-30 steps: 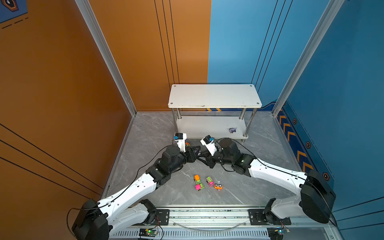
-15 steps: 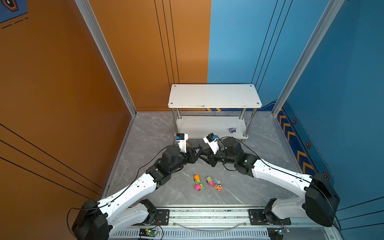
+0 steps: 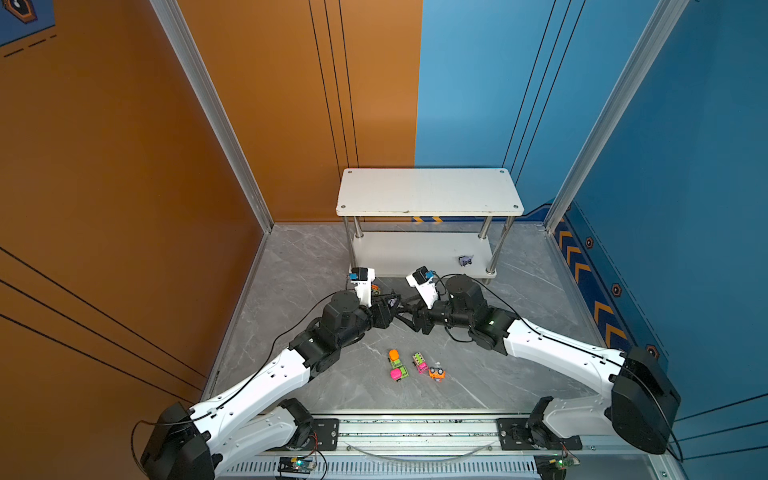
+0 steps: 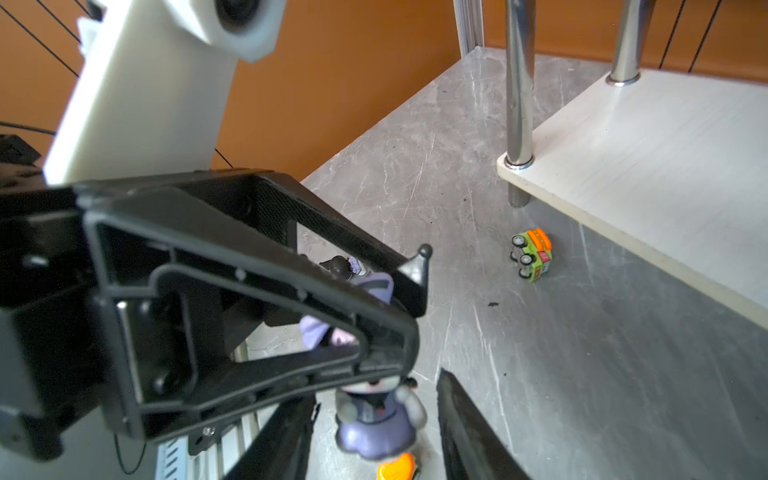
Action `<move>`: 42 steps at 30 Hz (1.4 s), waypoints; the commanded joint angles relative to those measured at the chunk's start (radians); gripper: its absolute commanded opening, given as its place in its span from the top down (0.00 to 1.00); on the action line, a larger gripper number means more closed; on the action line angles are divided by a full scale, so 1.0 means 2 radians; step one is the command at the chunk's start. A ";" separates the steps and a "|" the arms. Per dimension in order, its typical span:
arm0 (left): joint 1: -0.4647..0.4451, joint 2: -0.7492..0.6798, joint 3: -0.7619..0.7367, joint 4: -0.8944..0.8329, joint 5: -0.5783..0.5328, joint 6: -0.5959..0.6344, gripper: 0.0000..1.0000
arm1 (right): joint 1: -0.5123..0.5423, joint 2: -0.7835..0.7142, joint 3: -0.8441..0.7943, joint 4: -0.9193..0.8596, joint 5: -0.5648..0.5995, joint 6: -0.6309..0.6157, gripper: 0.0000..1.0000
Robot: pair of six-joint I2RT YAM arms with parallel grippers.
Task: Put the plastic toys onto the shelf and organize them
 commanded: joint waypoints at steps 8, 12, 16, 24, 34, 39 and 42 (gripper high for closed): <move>-0.016 0.021 -0.073 0.108 -0.110 0.176 1.00 | -0.064 -0.060 -0.048 -0.023 0.022 0.041 0.43; -0.043 0.090 -0.072 0.146 -0.159 0.225 1.00 | -0.090 -0.096 -0.059 -0.064 0.053 0.045 0.44; -0.081 0.178 -0.051 0.190 -0.232 0.264 1.00 | -0.102 -0.138 -0.078 -0.073 0.064 0.054 0.44; -0.106 0.314 -0.009 0.292 -0.244 0.246 1.00 | -0.110 -0.199 -0.098 -0.101 0.088 0.054 0.44; -0.146 0.417 0.009 0.396 -0.327 0.253 1.00 | -0.113 -0.218 -0.108 -0.105 0.092 0.054 0.45; -0.176 0.469 0.005 0.467 -0.374 0.268 1.00 | -0.114 -0.213 -0.096 -0.119 0.092 0.050 0.45; -0.189 0.496 0.008 0.515 -0.408 0.292 1.00 | -0.115 -0.209 -0.088 -0.130 0.091 0.047 0.45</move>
